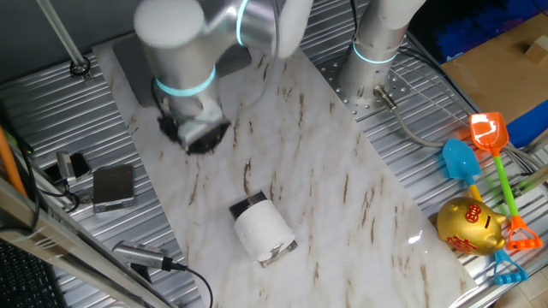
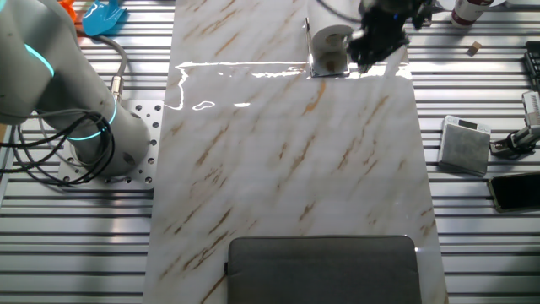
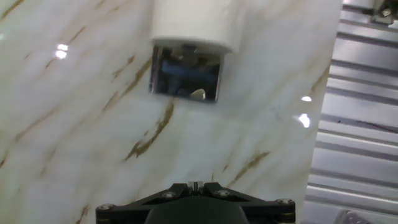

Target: Take the roll of paper down from the shelf

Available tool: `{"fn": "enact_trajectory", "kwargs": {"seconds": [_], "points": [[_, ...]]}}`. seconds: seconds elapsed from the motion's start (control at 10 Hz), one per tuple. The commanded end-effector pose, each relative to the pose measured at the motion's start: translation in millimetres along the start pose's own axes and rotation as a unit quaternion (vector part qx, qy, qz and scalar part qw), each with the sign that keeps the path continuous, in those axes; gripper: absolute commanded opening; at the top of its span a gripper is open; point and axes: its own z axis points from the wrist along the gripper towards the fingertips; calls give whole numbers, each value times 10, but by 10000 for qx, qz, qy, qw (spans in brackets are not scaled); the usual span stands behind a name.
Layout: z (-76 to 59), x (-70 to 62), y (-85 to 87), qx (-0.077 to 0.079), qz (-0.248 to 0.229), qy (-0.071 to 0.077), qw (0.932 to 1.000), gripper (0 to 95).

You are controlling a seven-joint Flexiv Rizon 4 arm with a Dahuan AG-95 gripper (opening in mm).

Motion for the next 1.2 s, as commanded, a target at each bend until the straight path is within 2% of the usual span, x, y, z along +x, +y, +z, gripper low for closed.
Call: {"fn": "enact_trajectory", "kwargs": {"seconds": [0.1,0.4,0.7,1.0,1.2], "points": [[25,-182,-9,11,489,-100,9988,0],[96,-413,-42,22,675,55,9977,0],[124,-534,-44,18,704,122,9974,0],[128,-533,-44,34,681,78,9976,0],[128,-533,-44,52,409,23,9991,0]]}}
